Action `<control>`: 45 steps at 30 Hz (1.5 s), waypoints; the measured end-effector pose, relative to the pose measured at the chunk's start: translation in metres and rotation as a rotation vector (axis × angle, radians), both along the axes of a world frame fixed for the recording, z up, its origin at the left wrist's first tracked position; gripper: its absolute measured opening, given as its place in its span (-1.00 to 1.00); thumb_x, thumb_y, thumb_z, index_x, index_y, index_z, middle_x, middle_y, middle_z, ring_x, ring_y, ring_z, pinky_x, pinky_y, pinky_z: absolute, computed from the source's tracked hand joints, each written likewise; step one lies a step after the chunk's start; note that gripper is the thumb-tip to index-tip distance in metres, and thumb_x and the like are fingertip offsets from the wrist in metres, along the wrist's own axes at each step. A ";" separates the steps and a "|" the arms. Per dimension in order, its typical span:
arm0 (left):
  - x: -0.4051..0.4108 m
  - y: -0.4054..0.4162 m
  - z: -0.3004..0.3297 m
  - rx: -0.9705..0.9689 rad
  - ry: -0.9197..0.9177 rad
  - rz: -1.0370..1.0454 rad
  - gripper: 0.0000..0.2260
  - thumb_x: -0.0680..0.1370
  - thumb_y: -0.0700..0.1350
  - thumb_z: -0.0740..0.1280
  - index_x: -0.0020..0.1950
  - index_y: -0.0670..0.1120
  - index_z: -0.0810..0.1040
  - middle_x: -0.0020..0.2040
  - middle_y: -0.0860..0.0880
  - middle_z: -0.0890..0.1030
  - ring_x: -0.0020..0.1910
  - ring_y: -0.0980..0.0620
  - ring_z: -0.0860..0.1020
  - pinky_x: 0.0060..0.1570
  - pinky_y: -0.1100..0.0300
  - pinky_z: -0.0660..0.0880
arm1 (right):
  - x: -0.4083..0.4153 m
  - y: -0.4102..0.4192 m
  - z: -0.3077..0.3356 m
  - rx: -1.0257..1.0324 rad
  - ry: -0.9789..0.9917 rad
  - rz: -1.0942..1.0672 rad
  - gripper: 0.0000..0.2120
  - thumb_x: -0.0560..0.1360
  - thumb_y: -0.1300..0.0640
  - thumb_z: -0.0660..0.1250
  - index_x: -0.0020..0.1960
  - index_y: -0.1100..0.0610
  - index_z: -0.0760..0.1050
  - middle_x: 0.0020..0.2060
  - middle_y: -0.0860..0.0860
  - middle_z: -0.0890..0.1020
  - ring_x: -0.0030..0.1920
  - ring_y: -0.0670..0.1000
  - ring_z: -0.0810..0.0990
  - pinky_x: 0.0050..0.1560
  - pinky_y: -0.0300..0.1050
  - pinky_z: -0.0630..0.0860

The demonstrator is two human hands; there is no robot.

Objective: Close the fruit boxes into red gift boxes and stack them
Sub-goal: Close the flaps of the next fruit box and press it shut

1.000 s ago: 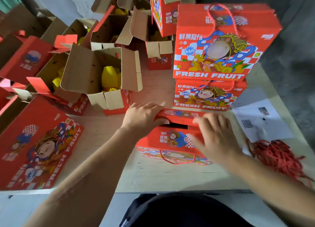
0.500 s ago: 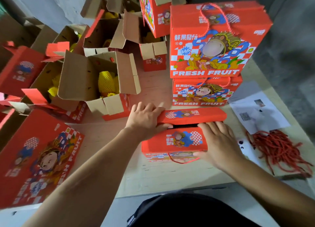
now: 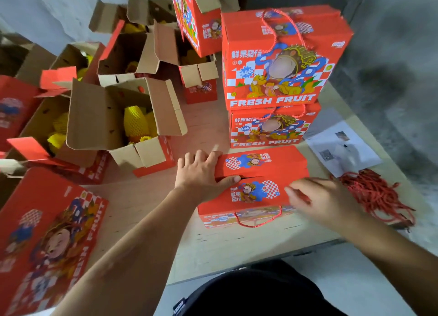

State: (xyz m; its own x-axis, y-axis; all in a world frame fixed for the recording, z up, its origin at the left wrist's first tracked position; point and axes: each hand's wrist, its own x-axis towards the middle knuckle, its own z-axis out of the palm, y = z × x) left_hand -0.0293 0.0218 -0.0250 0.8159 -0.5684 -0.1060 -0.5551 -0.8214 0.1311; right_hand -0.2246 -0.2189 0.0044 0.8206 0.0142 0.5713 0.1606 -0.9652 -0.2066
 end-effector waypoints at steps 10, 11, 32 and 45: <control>0.006 0.000 -0.003 0.053 -0.071 -0.085 -0.01 0.34 0.72 -0.19 0.55 0.14 0.22 0.33 -0.03 0.49 0.26 -0.17 0.44 0.26 -0.15 0.32 | 0.086 -0.022 0.001 -0.271 0.792 -0.084 -0.13 0.51 -0.45 0.00 0.67 0.03 0.13 0.49 0.08 0.38 0.45 0.18 0.37 0.44 0.11 0.38; 0.005 0.000 -0.004 0.051 -0.069 -0.080 -0.01 0.33 0.72 -0.18 0.55 0.14 0.21 0.33 -0.04 0.48 0.26 -0.17 0.43 0.26 -0.15 0.32 | 0.086 -0.023 -0.003 -0.315 0.770 -0.087 -0.10 0.48 -0.47 -0.08 0.66 0.02 0.14 0.45 0.08 0.41 0.39 0.19 0.39 0.39 0.12 0.41; -0.041 0.038 -0.023 -0.183 -0.178 -0.251 -0.32 0.55 0.34 0.27 0.65 0.22 0.23 0.68 0.10 0.17 0.56 -0.20 0.30 0.52 -0.24 0.24 | 0.061 -0.006 -0.016 -0.101 0.813 -0.600 -0.03 0.27 -0.74 -0.16 0.17 -0.02 0.51 0.18 0.09 0.59 0.27 0.19 0.51 0.22 0.12 0.35; -0.077 0.003 -0.043 -0.726 1.003 0.610 -0.61 0.73 0.14 0.14 -0.19 -0.03 0.48 -0.31 0.10 0.58 -0.45 0.19 0.44 -0.38 0.27 0.35 | 0.034 0.027 -0.023 1.265 0.703 -0.515 -0.81 0.48 -0.10 0.55 -0.02 -0.01 0.69 -0.09 -0.09 0.76 0.08 0.04 0.69 0.17 0.02 0.56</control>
State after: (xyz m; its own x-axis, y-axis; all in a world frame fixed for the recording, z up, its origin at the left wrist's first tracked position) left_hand -0.1067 0.0244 -0.0676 0.7047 -0.3318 -0.6271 0.4501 -0.4741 0.7567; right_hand -0.1903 -0.1919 -0.0186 0.6846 -0.5281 -0.5025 -0.6032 -0.0232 -0.7973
